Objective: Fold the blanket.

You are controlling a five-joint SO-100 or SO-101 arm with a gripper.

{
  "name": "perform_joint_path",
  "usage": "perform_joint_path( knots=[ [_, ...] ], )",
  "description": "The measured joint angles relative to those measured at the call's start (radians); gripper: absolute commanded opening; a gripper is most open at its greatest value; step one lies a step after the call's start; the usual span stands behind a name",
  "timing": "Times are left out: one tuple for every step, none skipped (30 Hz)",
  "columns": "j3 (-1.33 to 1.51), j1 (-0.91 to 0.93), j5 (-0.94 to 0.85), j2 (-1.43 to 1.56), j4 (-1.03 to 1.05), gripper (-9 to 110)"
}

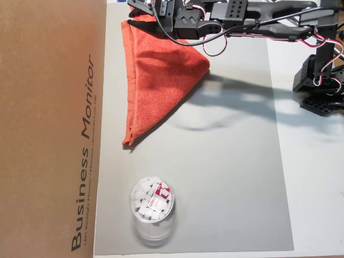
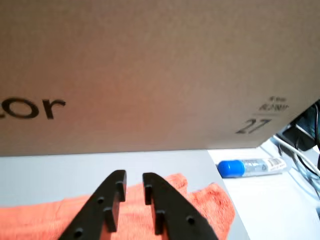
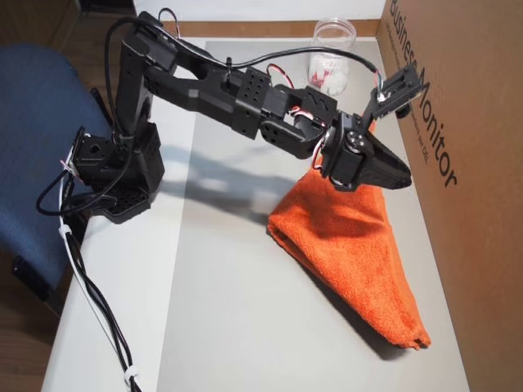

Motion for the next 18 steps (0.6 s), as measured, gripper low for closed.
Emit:
perform_joint_path(
  knots=[
    [0.009,0.0,0.0,0.029,0.046,2],
    [0.017,0.0,0.0,0.06,0.1,2],
    [0.029,-0.002,0.0,0.089,0.155,2],
    [0.04,-0.005,0.0,0.12,0.21,2],
    [0.051,-0.005,0.0,0.149,0.261,2],
    [0.067,-0.006,0.0,0.178,0.308,2],
    [0.089,-0.006,0.0,0.209,0.342,2],
    [0.112,-0.006,0.0,0.238,0.367,2],
    [0.138,-0.006,0.002,0.268,0.388,2],
    [0.164,-0.005,0.002,0.296,0.403,2],
    [0.201,-0.003,0.002,0.333,0.414,2],
    [0.229,-0.002,0.002,0.359,0.42,2],
    [0.264,-0.002,0.002,0.39,0.423,2],
    [0.298,-0.002,0.002,0.423,0.423,2],
    [0.33,-0.002,0.002,0.454,0.428,2],
    [0.362,-0.002,0.002,0.489,0.436,2],
    [0.4,-0.009,0.0,0.538,0.454,2],
    [0.414,-0.012,0.0,0.557,0.462,2]
  ],
)
